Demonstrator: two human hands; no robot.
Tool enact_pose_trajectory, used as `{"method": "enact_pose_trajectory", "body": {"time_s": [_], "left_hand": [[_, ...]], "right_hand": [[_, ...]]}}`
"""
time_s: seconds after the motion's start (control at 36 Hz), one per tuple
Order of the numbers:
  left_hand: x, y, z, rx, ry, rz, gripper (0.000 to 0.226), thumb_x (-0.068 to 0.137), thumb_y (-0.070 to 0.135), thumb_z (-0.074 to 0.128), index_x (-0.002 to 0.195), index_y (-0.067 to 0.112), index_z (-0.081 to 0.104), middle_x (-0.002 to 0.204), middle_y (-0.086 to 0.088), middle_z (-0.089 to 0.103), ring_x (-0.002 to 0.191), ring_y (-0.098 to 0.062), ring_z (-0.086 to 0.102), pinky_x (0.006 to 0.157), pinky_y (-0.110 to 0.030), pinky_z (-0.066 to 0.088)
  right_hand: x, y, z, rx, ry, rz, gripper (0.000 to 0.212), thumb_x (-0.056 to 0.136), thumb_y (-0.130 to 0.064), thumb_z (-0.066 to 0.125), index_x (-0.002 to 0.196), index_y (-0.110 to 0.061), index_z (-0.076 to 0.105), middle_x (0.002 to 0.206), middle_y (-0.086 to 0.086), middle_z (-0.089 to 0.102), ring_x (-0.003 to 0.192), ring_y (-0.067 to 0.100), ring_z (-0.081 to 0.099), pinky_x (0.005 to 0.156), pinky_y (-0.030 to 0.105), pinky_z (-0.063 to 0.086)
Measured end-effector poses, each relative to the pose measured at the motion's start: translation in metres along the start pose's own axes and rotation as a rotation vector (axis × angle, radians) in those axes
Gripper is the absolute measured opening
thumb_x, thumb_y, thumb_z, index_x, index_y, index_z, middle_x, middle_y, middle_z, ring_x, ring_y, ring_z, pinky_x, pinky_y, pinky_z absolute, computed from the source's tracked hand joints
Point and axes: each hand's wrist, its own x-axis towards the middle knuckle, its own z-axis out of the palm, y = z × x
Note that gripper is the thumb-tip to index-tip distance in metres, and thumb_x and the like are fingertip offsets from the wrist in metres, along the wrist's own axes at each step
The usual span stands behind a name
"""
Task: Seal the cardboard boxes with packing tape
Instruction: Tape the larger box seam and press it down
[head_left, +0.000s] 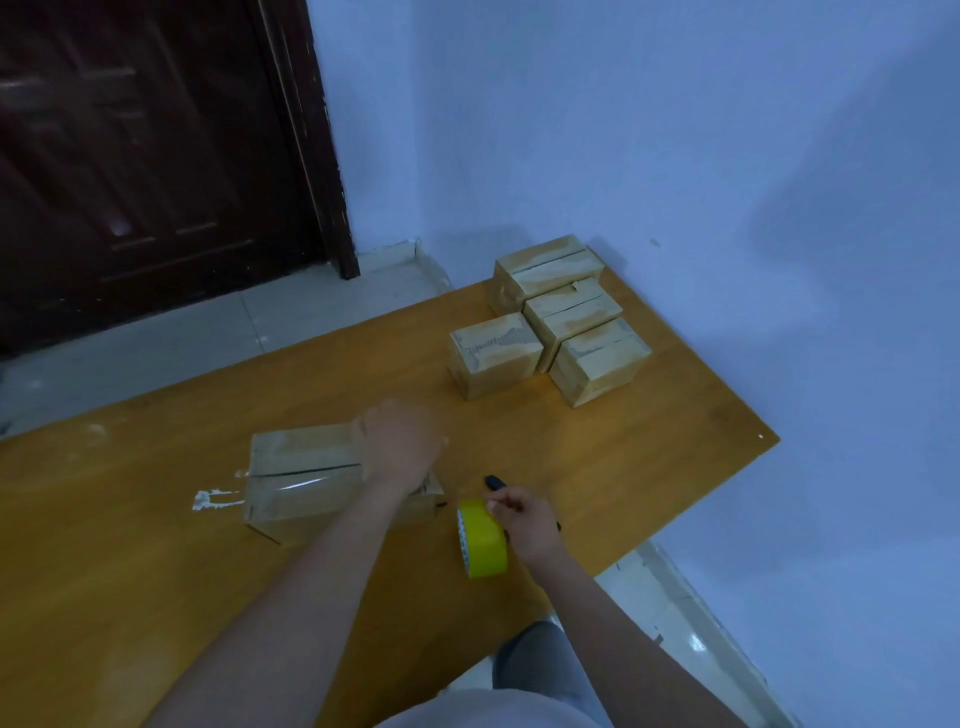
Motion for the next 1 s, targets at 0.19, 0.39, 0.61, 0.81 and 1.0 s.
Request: {"method": "enact_pose_trajectory", "body": {"time_s": [0.19,0.39,0.61,0.81,1.0], "left_hand": [[-0.001,-0.002,0.004,0.048,0.036,0.065,0.025,0.093,0.053,0.046,0.098,0.030,0.056,0.115,0.003,0.042,0.110,-0.022,0.036,0.102,-0.041,0.019],[-0.003,0.001,0.004,0.118,0.016,0.138,0.038,0.097,0.050,0.038,0.098,0.029,0.070,0.123,0.010,0.048,0.117,-0.018,0.034,0.105,-0.048,0.017],[-0.004,-0.013,0.008,-0.252,0.169,0.164,0.033,0.093,0.046,0.046,0.116,0.028,0.063,0.128,0.004,0.053,0.121,-0.023,0.044,0.106,-0.041,0.013],[-0.004,-0.009,0.007,0.012,0.020,0.182,0.026,0.095,0.034,0.044,0.106,0.019,0.063,0.122,0.003,0.055,0.120,-0.024,0.039,0.112,-0.046,0.012],[-0.002,-0.009,0.007,0.063,-0.011,0.197,0.033,0.097,0.046,0.043,0.102,0.019,0.063,0.128,0.000,0.052,0.124,-0.026,0.036,0.113,-0.047,0.008]], "right_hand": [[0.000,0.002,0.000,-0.009,0.006,-0.011,0.016,0.093,-0.014,0.057,0.081,-0.022,0.064,0.081,-0.003,0.060,0.083,0.016,0.058,0.078,0.033,0.047],[0.002,0.003,0.001,-0.013,0.007,-0.004,0.016,0.093,-0.014,0.057,0.081,-0.021,0.065,0.078,-0.006,0.060,0.084,0.017,0.058,0.081,0.037,0.048],[0.002,0.000,0.001,0.006,0.009,0.019,0.010,0.093,-0.016,0.057,0.088,-0.016,0.066,0.081,-0.004,0.060,0.084,0.017,0.057,0.082,0.037,0.048],[0.002,-0.002,0.002,0.026,0.020,0.019,0.011,0.093,-0.014,0.057,0.085,-0.017,0.065,0.081,-0.002,0.061,0.085,0.019,0.058,0.080,0.037,0.048],[0.003,-0.003,0.003,0.013,0.024,0.033,0.010,0.092,-0.014,0.058,0.086,-0.016,0.066,0.083,0.001,0.061,0.086,0.019,0.057,0.084,0.039,0.048]]}}
